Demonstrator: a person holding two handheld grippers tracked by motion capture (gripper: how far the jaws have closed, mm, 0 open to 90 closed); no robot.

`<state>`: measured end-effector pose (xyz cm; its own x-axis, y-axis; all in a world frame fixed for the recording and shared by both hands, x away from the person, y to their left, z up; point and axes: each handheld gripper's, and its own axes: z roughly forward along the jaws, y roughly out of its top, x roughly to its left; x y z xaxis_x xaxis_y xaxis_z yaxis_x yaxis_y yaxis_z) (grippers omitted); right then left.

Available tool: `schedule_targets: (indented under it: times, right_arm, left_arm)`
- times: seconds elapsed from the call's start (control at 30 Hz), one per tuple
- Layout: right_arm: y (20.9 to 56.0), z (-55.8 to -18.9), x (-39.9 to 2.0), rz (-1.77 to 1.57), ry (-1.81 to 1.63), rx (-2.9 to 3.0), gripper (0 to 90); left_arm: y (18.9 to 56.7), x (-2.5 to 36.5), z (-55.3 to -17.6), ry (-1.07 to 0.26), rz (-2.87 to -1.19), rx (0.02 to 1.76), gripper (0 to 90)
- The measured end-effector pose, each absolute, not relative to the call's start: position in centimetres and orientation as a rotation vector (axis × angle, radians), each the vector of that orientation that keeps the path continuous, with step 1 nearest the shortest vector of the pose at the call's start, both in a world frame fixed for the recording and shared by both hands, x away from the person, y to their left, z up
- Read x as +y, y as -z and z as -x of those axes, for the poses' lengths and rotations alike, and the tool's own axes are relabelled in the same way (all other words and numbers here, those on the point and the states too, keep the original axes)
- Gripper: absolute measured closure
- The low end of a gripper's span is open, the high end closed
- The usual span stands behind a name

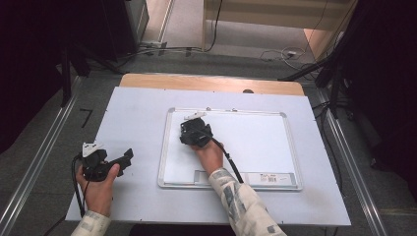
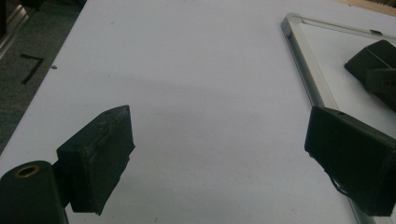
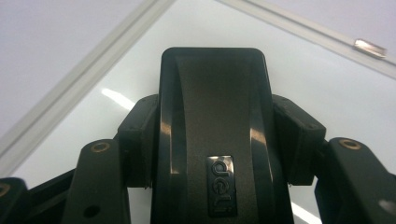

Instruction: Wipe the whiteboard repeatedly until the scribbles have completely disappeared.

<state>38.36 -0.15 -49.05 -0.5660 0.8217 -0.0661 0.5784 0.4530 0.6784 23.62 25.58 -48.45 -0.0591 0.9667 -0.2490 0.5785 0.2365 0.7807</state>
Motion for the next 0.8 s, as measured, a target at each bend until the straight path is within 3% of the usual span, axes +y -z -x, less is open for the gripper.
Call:
schedule_targets:
  times: [0.37, 0.8]
  right_arm:
    - [49.3, -33.8, 2.4, -1.052, -0.904, 2.405, 37.9]
    - [49.1, -35.8, 0.5, -1.123, -0.874, 2.37, 37.9]
  left_arm:
    - [48.4, 25.5, -23.7, -0.636, -1.44, 1.733, 8.3]
    - [48.3, 25.7, -23.6, -0.638, -1.433, 1.734, 8.3]
